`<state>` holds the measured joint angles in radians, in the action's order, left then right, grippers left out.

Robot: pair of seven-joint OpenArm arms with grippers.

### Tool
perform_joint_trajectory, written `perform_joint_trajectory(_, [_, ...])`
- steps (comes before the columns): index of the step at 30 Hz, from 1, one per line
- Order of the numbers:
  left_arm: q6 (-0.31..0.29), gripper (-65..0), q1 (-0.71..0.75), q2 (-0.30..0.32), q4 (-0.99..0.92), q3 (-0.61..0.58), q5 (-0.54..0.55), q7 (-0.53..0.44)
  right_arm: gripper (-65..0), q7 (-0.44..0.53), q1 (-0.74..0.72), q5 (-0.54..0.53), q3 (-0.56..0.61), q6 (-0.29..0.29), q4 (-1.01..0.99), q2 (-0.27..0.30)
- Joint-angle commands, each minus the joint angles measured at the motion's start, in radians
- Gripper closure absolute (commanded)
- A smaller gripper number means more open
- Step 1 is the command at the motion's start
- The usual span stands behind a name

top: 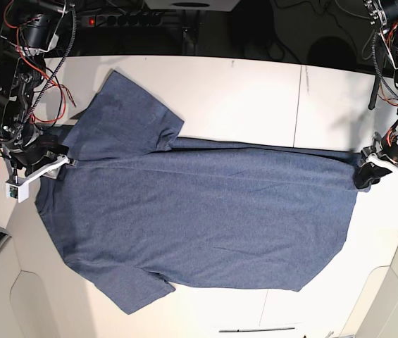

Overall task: Layout the t-shirt on the table in an organized manner, then fold the t-shirt properly
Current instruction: 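Release the fold and move the right gripper to the sleeve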

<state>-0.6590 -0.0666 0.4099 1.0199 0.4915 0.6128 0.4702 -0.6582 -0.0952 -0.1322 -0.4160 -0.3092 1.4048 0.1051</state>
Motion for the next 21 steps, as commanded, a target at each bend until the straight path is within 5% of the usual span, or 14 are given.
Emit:
perform_joint_trajectory(1, [-0.006,-24.6,-0.016,0.02,0.015,0.006,0.018,-0.026,-27.8,0.013,-0.015,0.0,-0.002,0.0,0.032,0.011])
perform_joint_trajectory(7, [0.0,-24.6,-0.016,0.02,0.015,0.006,0.012,-0.026,-27.8,-0.008,-0.014,0.046,-0.003,0.001,0.109,0.011])
perform_joint_trajectory(13, [0.151,-24.6,-0.016,0.02,0.015,0.006,-0.082,-0.093,-26.4,-0.072,0.0,0.046,-0.002,0.018,0.182,0.011])
perform_joint_trajectory(21, [0.15,-24.6,-0.016,0.046,0.016,0.007,-0.12,-0.107,-22.9,-0.121,0.141,0.014,-0.002,0.002,0.313,0.011])
